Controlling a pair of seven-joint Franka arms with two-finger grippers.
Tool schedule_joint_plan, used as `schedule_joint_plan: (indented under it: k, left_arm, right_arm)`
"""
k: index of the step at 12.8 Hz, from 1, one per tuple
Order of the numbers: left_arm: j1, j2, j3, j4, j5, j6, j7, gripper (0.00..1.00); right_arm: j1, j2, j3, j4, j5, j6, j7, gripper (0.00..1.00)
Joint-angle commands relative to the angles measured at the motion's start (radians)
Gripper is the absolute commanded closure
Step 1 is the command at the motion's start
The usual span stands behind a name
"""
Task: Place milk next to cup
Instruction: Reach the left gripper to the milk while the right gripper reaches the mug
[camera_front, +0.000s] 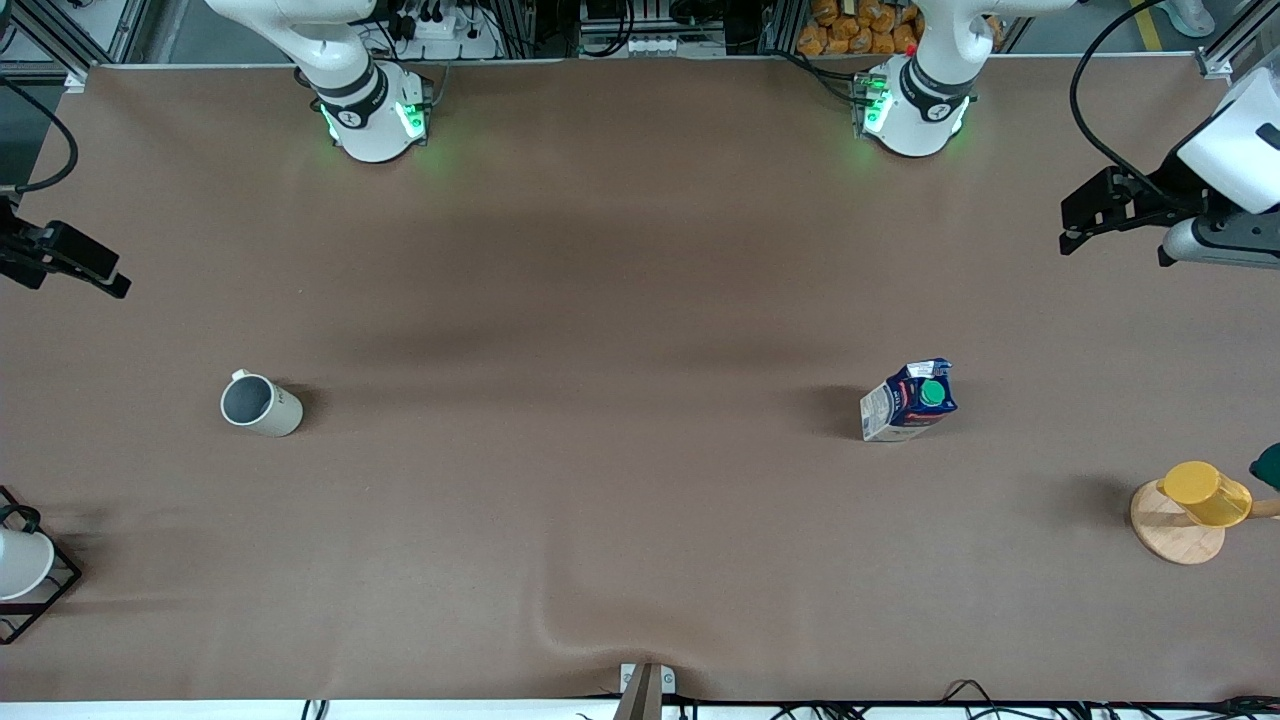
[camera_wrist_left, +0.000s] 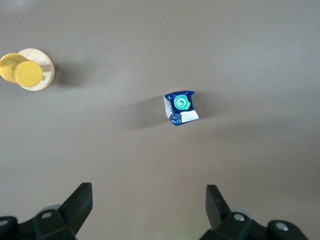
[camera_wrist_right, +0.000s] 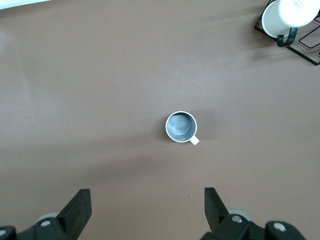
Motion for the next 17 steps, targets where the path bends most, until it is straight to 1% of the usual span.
schedule_joint_plan:
  k: [1,6,7,8,10,12,14,15,17]
  left_arm:
    - [0.000,-0.006,0.002,0.010,-0.020,0.004,0.022,0.00]
    - [0.006,0.014,0.005,0.008,-0.011,0.006,0.022,0.00]
    - [0.003,0.057,0.007,0.008,-0.009,0.006,0.022,0.00]
    - [0.008,0.069,0.007,0.008,-0.008,0.007,0.022,0.00]
    - [0.003,0.124,0.007,0.007,-0.012,0.029,0.013,0.00]
    - [-0.009,0.163,0.004,0.008,-0.023,0.043,0.005,0.00]
    - [-0.011,0.201,0.004,0.007,-0.098,0.102,-0.065,0.00]
    - [-0.012,0.221,0.004,0.005,-0.117,0.136,-0.118,0.00]
    - [-0.029,0.270,0.002,0.003,-0.108,0.167,-0.160,0.00]
  right_arm:
    - [0.004,0.019,0.002,0.044,-0.022,-0.023,0.007,0.00]
    - [-0.004,0.027,0.002,0.034,-0.018,-0.031,0.002,0.00]
    - [-0.016,0.050,0.001,0.027,-0.010,-0.035,-0.002,0.00]
    - [-0.028,0.067,-0.001,0.024,-0.007,-0.037,-0.010,0.00]
    - [-0.048,0.110,-0.001,-0.012,-0.007,-0.028,-0.088,0.00]
    - [-0.094,0.177,-0.001,-0.046,-0.005,0.030,-0.184,0.00]
    - [-0.125,0.205,-0.002,-0.118,-0.007,0.141,-0.220,0.00]
    - [-0.139,0.217,-0.002,-0.156,-0.007,0.196,-0.238,0.00]
    - [-0.143,0.249,-0.002,-0.204,-0.007,0.274,-0.246,0.00]
